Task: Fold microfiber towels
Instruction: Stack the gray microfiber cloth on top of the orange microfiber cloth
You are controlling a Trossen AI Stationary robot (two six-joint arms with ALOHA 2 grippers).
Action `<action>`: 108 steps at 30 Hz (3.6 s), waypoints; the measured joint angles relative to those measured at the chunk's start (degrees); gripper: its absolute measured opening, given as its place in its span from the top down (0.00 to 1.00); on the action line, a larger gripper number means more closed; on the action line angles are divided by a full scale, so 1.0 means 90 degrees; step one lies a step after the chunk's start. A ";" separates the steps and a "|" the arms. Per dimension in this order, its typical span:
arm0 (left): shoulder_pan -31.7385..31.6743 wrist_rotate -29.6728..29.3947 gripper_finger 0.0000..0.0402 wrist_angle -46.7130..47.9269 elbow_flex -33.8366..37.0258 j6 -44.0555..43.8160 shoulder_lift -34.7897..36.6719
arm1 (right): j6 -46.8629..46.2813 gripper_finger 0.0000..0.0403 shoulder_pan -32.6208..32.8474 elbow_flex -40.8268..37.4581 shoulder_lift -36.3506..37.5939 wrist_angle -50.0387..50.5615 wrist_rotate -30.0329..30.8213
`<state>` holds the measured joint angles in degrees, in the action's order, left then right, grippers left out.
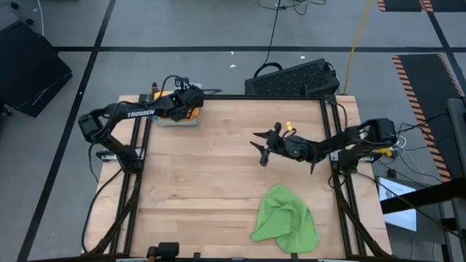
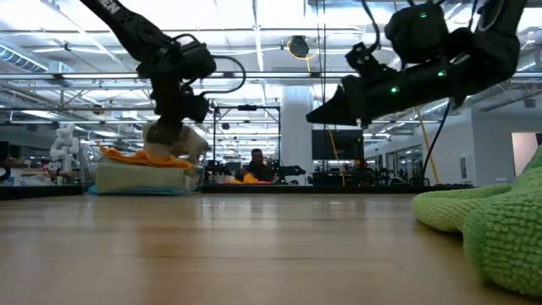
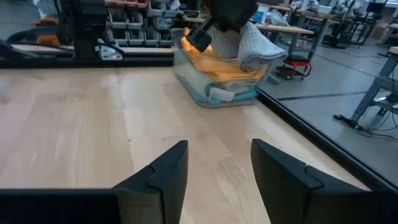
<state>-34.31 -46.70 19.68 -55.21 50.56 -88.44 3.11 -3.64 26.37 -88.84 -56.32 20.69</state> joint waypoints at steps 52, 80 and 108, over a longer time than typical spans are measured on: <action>-0.0121 0.1637 0.44 0.2275 0.0147 -0.7481 0.0797 | 0.0560 0.58 -0.0793 0.0307 -0.0393 -0.0241 -0.0551; 0.0115 -0.0168 0.91 0.2565 0.0174 -0.3153 0.0793 | 0.0574 0.58 -0.0853 0.0304 -0.0393 -0.0239 -0.0673; -0.0123 0.1364 0.39 0.4007 0.0188 -0.5543 0.0673 | 0.0686 0.58 -0.0853 0.0304 -0.0391 -0.0239 -0.0673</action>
<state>-35.42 -34.42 55.74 -53.52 0.68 -82.39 9.28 -11.31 29.10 -92.36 -58.48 14.63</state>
